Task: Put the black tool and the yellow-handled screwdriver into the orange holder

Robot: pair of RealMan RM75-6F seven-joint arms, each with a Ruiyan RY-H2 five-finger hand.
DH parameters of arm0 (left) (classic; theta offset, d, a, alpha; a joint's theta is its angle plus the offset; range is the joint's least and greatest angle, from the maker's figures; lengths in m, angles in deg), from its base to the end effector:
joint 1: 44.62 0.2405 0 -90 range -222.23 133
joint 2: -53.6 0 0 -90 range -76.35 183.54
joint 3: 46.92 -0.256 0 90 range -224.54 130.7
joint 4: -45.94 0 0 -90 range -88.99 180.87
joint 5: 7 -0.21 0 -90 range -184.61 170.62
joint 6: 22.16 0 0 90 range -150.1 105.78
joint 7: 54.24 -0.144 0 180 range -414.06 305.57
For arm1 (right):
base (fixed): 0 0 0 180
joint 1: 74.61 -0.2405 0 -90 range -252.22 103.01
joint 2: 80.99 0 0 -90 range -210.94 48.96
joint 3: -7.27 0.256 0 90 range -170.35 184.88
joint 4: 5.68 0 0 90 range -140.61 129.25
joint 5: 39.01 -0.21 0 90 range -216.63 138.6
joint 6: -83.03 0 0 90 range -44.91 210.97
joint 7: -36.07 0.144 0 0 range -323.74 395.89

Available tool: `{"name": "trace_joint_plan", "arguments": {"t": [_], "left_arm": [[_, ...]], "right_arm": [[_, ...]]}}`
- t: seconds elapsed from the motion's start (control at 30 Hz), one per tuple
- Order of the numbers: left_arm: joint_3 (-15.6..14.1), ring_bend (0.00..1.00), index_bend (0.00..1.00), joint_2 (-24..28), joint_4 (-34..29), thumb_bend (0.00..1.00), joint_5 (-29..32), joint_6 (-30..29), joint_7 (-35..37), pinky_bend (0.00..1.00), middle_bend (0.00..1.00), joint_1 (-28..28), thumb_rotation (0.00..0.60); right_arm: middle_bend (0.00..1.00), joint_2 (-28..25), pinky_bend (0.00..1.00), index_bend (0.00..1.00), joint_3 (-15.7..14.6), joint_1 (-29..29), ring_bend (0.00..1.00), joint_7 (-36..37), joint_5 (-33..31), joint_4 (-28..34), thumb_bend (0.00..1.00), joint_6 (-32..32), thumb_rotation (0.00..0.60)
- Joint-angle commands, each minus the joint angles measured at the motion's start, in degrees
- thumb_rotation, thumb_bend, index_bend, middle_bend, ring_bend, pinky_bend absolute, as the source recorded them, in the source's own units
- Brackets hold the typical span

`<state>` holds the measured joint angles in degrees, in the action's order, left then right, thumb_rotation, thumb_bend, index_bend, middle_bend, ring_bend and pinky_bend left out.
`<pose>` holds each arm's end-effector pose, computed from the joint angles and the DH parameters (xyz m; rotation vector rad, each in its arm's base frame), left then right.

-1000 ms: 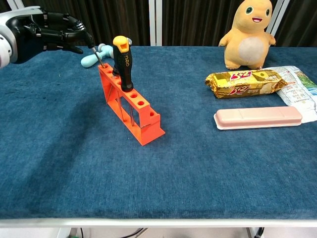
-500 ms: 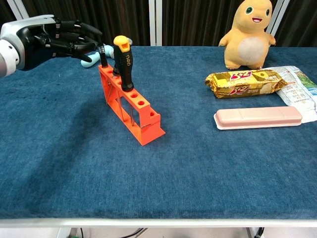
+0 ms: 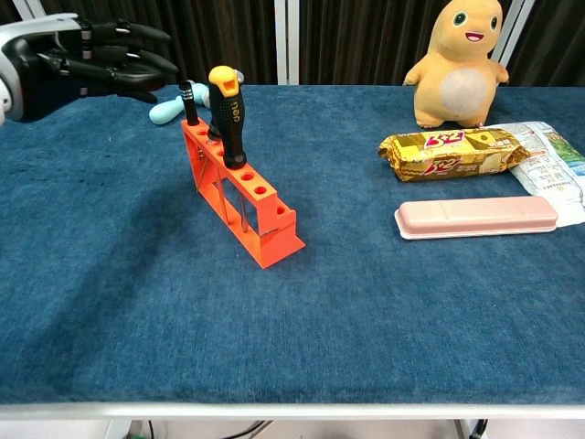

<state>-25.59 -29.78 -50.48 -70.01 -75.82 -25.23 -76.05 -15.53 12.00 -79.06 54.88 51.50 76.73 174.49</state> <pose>-0.1501 0.3322 0.0326 -1.1654 -1.9081 -1.5571 -0.3229 -0.1859 0.1828 1.3164 -0.9027 1.1726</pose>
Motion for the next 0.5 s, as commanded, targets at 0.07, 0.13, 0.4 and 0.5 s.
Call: {"name": "trace_joint_plan", "arguments": {"t": [0.07, 0.13, 0.4, 0.5], "left_arm": [[-3.88, 0.13, 0.25, 4.67, -1.98, 0.26, -5.90, -5.17, -1.60, 0.26, 0.26, 4.59, 0.600], [-6.31, 0.13, 0.27, 6.04, -1.95, 0.26, -8.51, -9.26, -4.21, 0.27, 0.26, 7.28, 0.600], [-15.10, 0.13, 0.36, 7.15, 5.70, 0.25, -19.33, -31.70, -21.71, 0.26, 0.26, 19.51, 0.600], [-18.08, 0.13, 0.36, 6.79, 10.50, 0.23, -23.01, -38.69, -32.02, 0.26, 0.25, 23.47, 0.597]], "right_arm": [[0.00, -0.02, 0.00, 0.00, -0.04, 0.06, 0.00, -0.11, 0.08, 0.08, 0.34, 0.11, 0.600], [0.00, 0.01, 0.00, 0.00, -0.10, 0.07, 0.00, -0.35, 0.11, 0.13, 0.34, 0.06, 0.600], [0.00, -0.24, 0.00, 0.00, -0.55, 0.31, 0.00, -6.35, -1.26, 1.94, 0.34, -1.59, 0.600], [0.00, 0.13, 0.00, 0.00, -0.02, 0.71, 0.00, -10.49, -2.77, 3.05, 0.34, -1.44, 0.600]]}}
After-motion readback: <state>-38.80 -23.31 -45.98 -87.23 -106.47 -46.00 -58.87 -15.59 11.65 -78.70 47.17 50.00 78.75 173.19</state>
